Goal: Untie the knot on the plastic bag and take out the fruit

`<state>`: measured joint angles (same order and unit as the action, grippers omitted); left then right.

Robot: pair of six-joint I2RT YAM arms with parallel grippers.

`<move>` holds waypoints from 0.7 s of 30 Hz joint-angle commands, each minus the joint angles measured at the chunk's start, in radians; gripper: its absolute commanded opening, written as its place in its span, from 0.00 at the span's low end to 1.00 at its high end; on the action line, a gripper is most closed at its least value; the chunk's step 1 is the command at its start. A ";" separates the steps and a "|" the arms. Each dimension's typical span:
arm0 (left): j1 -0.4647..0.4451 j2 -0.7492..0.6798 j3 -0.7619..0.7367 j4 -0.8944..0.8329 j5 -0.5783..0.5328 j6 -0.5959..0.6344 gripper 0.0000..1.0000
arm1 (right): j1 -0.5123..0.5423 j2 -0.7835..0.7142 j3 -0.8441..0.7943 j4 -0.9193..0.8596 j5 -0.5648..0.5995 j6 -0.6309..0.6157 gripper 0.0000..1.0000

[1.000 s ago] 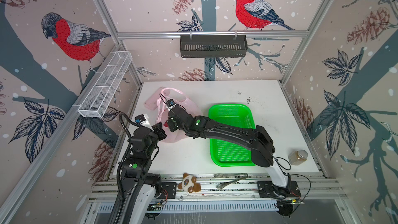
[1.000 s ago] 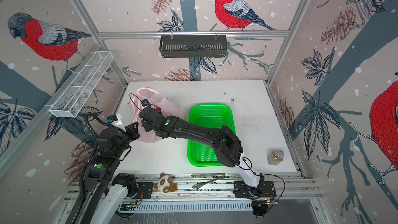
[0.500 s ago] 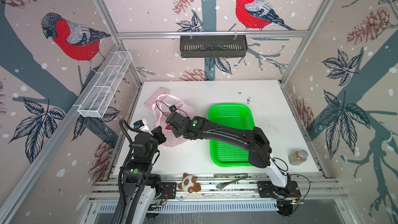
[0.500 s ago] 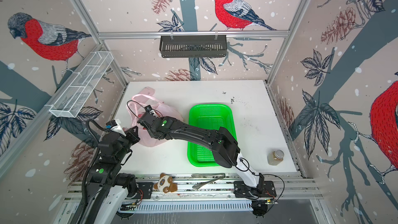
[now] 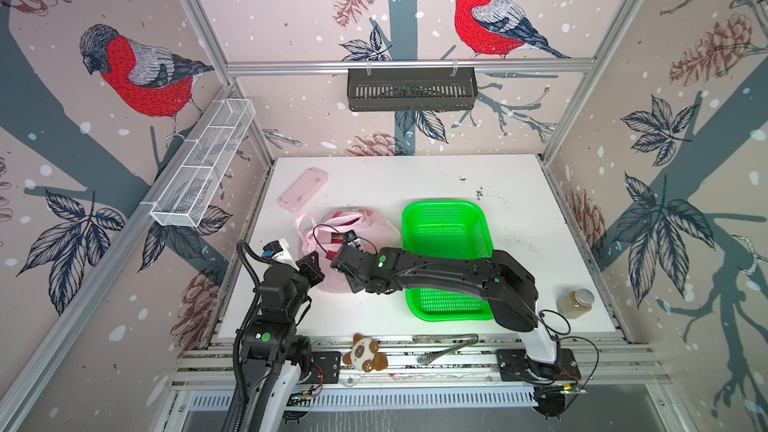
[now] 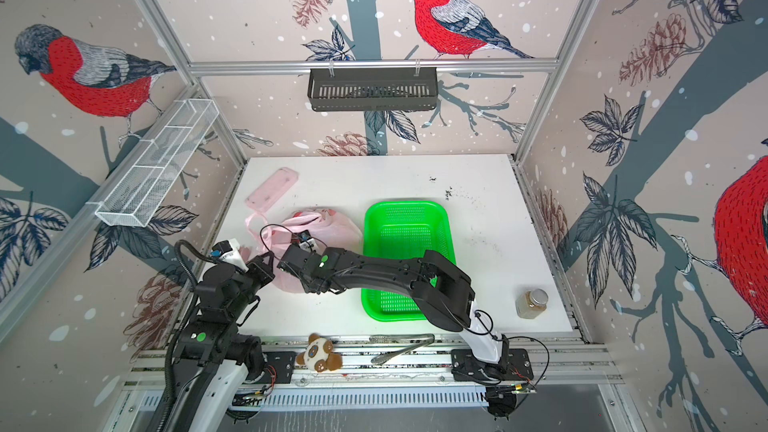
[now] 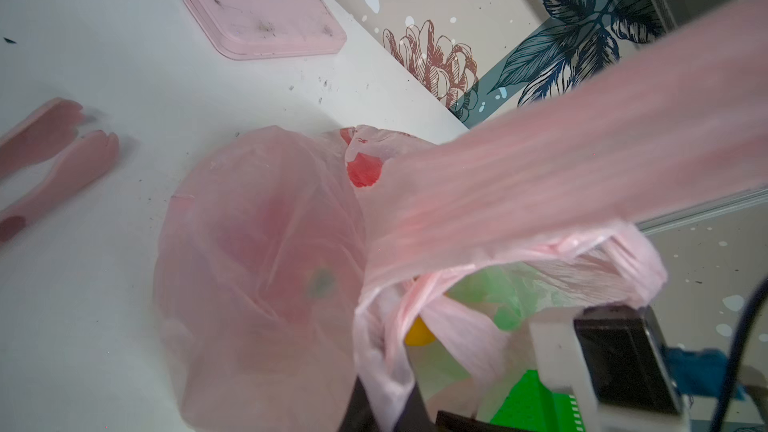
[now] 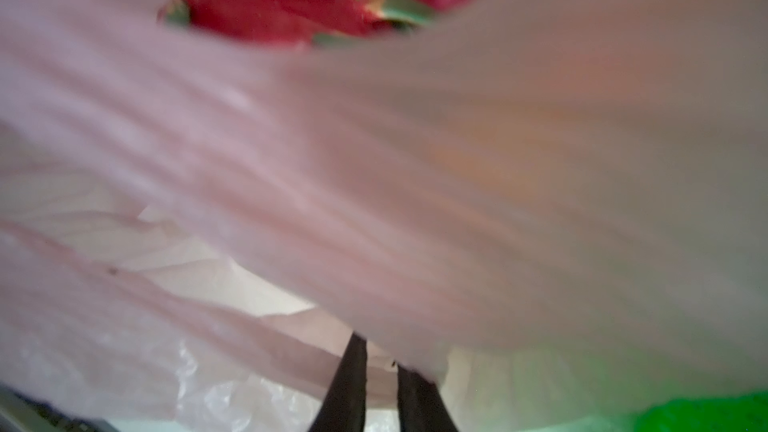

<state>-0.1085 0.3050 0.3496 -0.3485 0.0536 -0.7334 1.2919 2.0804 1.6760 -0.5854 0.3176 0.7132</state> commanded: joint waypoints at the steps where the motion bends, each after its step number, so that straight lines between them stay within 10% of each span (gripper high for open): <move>1: 0.001 -0.001 -0.012 0.065 0.019 -0.014 0.00 | 0.022 -0.052 -0.076 0.043 0.029 0.123 0.18; 21: 0.001 0.024 -0.078 0.144 0.094 -0.021 0.00 | 0.056 -0.148 -0.122 0.172 0.098 0.099 0.18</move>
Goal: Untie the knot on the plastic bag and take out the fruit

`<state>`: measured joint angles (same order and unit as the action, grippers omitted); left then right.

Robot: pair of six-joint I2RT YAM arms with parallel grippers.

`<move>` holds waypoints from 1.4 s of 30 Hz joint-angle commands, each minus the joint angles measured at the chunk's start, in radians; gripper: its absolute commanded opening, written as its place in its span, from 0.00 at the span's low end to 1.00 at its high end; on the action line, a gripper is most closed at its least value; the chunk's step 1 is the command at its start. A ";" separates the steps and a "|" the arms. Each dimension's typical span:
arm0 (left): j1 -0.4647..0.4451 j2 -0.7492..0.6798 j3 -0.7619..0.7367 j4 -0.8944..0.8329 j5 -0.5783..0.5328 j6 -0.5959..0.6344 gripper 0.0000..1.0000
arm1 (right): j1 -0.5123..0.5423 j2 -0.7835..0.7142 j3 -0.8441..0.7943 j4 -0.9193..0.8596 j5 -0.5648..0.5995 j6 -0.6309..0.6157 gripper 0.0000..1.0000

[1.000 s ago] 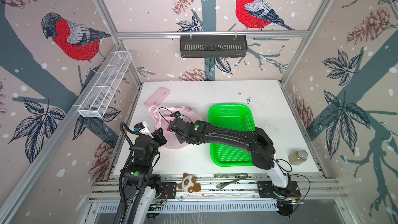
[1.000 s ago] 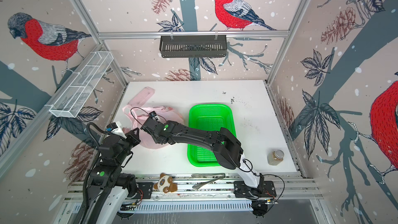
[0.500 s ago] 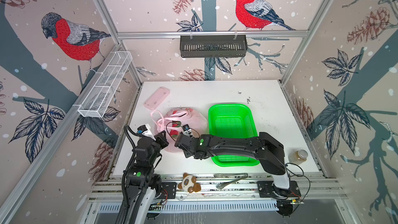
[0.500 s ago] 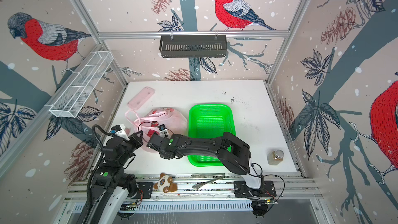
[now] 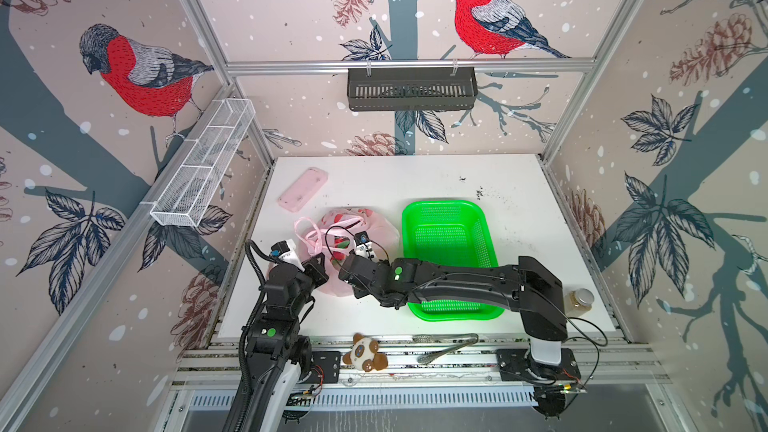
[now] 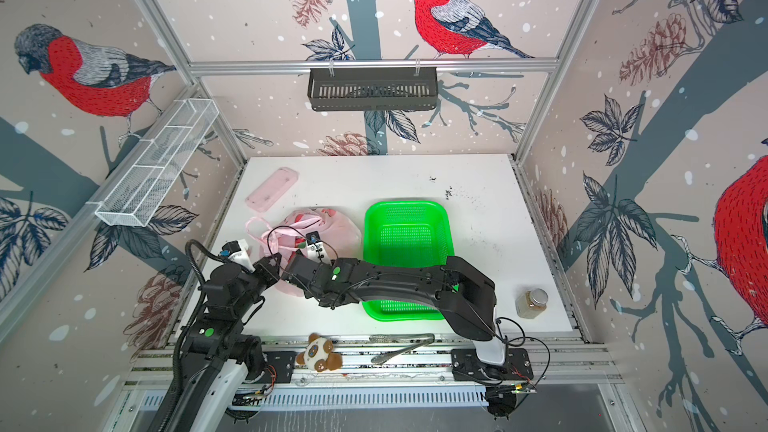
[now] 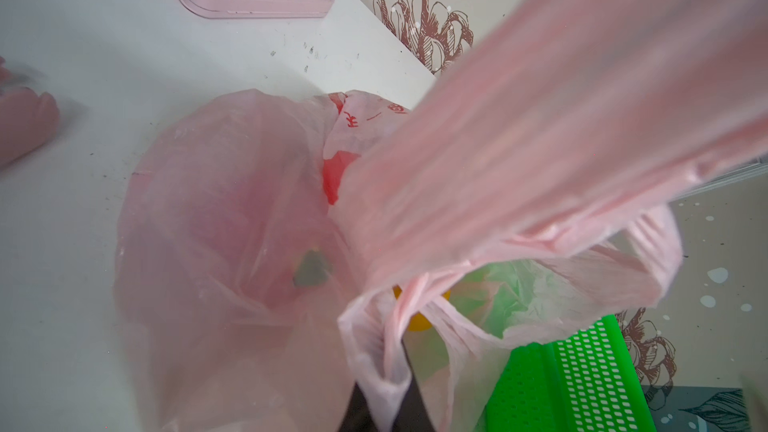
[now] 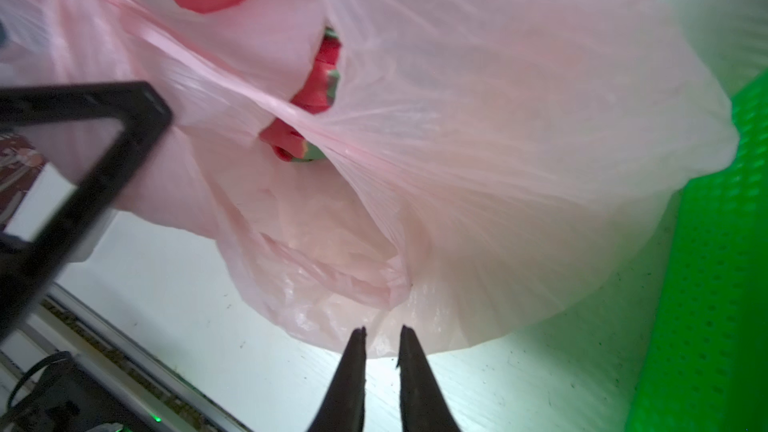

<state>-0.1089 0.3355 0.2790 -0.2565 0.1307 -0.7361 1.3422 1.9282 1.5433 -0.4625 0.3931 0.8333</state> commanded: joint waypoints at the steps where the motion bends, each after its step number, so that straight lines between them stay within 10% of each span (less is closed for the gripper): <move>1: 0.000 -0.012 -0.011 0.053 0.021 -0.021 0.00 | 0.006 0.014 0.018 0.062 0.025 -0.022 0.17; 25: 0.000 -0.117 -0.051 0.046 0.083 -0.069 0.00 | -0.021 0.257 0.166 0.406 0.221 0.101 0.14; 42: 0.001 -0.100 -0.090 0.103 0.111 -0.082 0.00 | -0.057 0.119 0.038 0.113 0.542 0.372 0.17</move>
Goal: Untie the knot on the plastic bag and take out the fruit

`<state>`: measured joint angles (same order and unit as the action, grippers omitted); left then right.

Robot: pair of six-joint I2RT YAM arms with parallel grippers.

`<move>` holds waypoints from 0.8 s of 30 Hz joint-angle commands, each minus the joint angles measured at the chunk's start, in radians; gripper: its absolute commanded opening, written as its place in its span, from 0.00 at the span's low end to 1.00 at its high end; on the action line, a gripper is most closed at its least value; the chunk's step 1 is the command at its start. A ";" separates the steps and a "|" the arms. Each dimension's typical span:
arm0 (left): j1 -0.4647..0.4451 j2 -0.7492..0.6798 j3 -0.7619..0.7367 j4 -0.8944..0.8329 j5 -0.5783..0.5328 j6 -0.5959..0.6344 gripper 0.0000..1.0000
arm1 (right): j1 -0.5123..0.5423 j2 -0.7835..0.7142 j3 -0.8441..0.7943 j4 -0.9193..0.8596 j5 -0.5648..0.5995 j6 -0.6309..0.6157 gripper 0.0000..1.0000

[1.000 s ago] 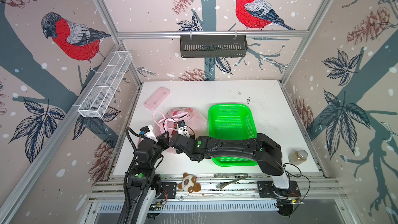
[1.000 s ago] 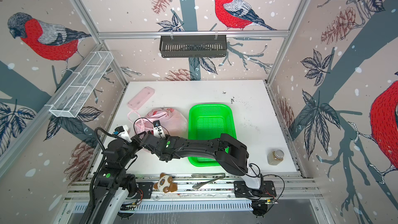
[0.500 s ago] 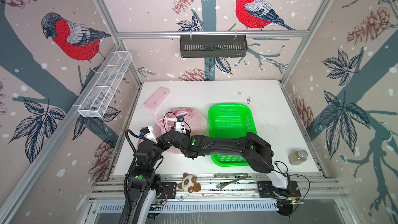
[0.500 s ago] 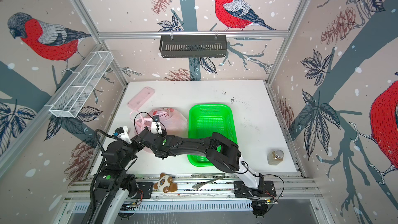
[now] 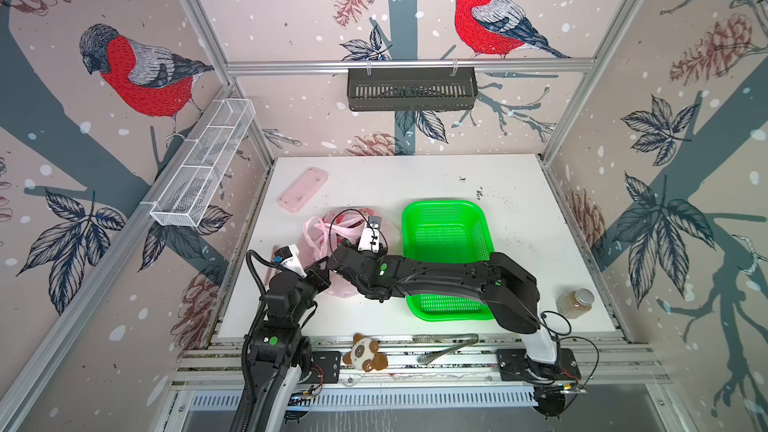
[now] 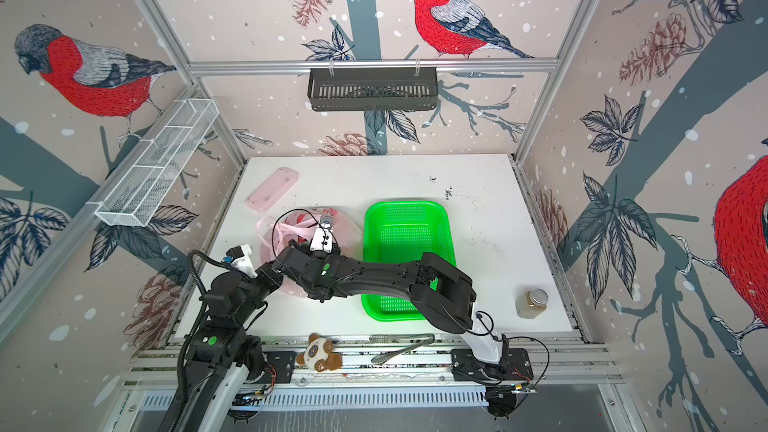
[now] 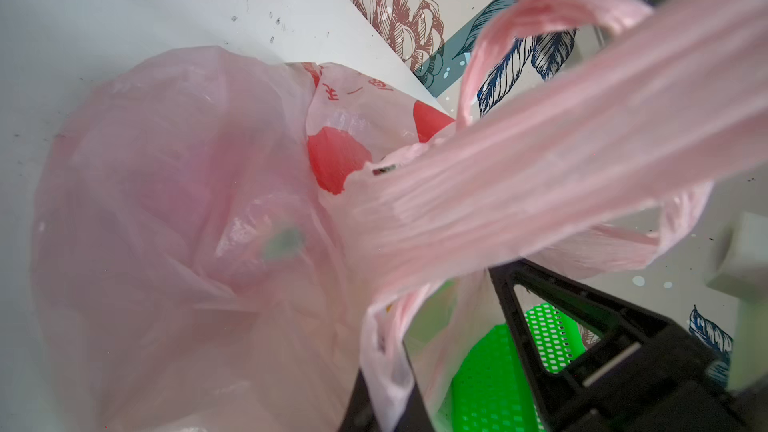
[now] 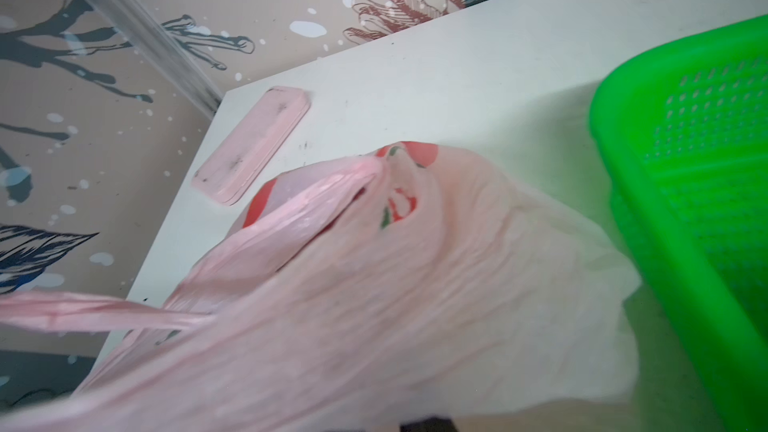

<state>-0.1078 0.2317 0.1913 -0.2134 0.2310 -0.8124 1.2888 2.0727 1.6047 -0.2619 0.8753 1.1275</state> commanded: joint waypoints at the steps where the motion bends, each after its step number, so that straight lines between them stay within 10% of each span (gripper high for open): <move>1: 0.000 0.006 -0.002 0.061 0.013 -0.002 0.00 | -0.005 -0.042 -0.046 -0.082 0.054 0.080 0.18; 13: -0.001 0.011 0.001 0.074 0.012 -0.004 0.00 | 0.012 -0.113 -0.080 -0.121 -0.025 -0.022 0.22; 24: 0.000 -0.014 0.006 0.054 0.008 -0.008 0.00 | 0.061 0.030 0.163 -0.334 0.074 -0.124 0.69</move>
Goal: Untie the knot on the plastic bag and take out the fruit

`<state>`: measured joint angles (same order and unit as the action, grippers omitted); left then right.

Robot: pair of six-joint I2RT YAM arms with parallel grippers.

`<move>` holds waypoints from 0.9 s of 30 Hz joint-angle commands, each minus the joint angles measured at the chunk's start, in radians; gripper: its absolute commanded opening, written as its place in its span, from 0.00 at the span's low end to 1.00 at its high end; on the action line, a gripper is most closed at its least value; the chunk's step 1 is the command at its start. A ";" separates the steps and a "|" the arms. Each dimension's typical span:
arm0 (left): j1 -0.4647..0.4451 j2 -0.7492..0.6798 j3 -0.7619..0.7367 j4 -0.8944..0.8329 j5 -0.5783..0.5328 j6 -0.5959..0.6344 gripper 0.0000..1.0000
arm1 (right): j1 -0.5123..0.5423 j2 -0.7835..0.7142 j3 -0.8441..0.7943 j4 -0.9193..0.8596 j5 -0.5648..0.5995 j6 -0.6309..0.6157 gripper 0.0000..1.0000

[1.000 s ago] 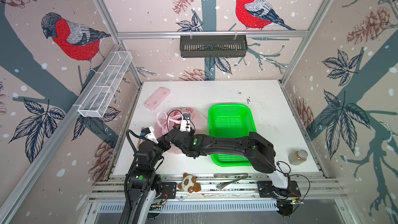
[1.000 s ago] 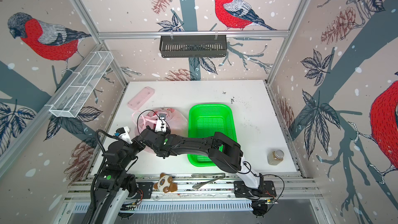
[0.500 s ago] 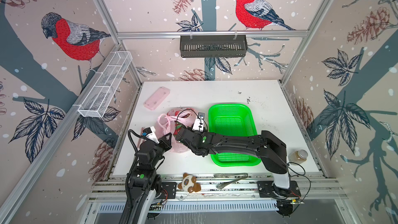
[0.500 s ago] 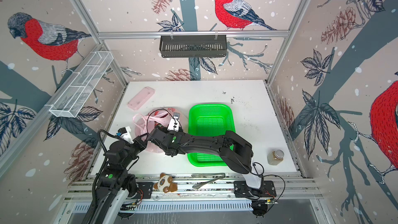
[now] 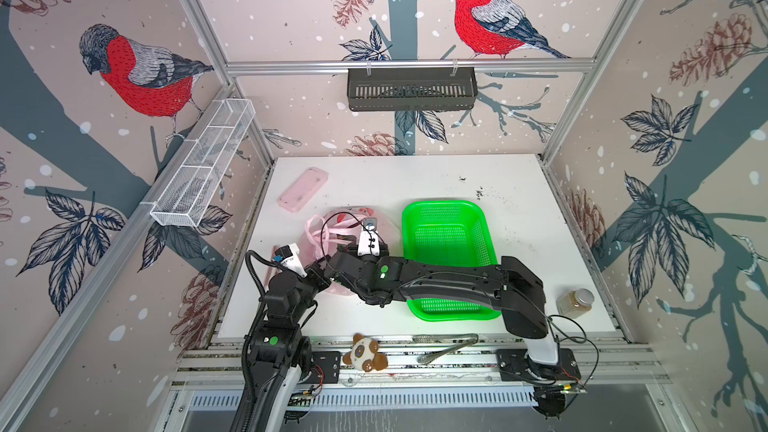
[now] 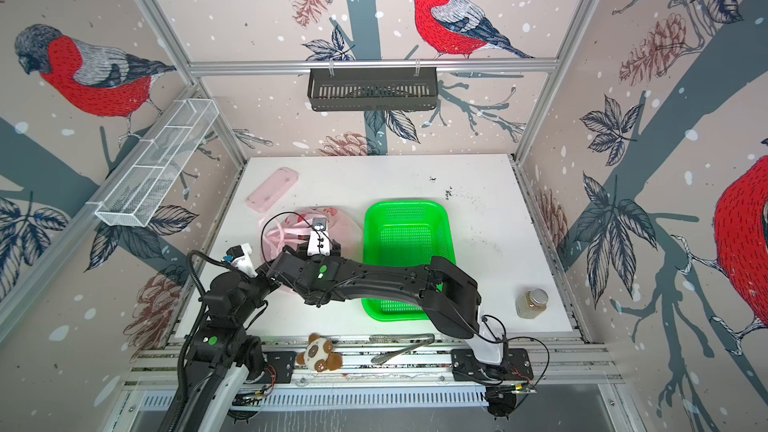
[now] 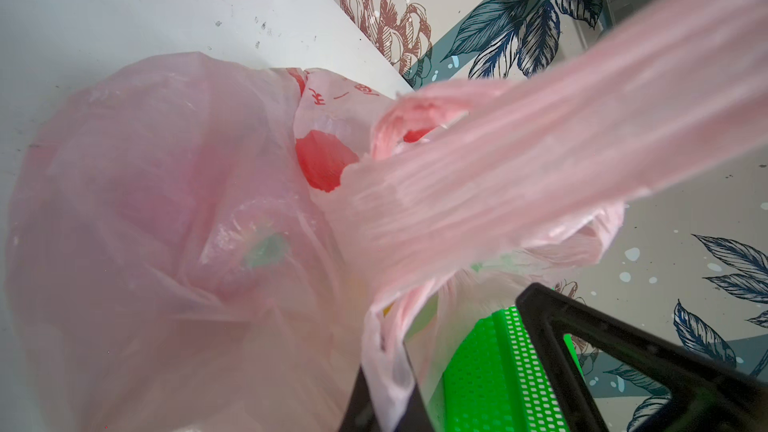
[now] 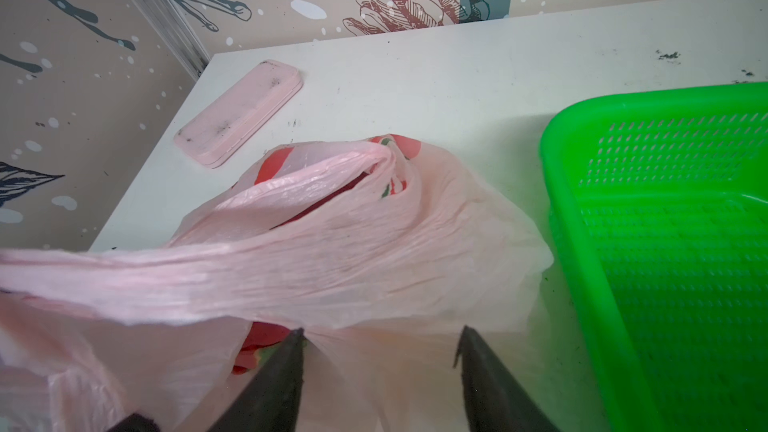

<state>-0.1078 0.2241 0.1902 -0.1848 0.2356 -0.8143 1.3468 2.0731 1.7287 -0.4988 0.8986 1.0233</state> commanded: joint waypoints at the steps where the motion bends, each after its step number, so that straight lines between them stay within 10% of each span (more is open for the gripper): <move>1: -0.001 -0.008 0.008 0.021 0.004 -0.006 0.00 | 0.004 0.044 0.053 -0.109 0.055 -0.019 0.71; 15: -0.001 -0.020 0.006 0.016 -0.001 -0.009 0.00 | -0.030 0.181 0.193 -0.184 0.127 -0.104 0.99; 27: 0.000 -0.006 -0.019 0.042 -0.013 -0.013 0.00 | -0.089 0.149 0.186 -0.280 0.229 0.003 1.00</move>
<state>-0.1078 0.2123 0.1753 -0.1867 0.2321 -0.8158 1.2598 2.2597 1.9373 -0.7193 1.0668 0.9710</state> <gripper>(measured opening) 0.044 0.994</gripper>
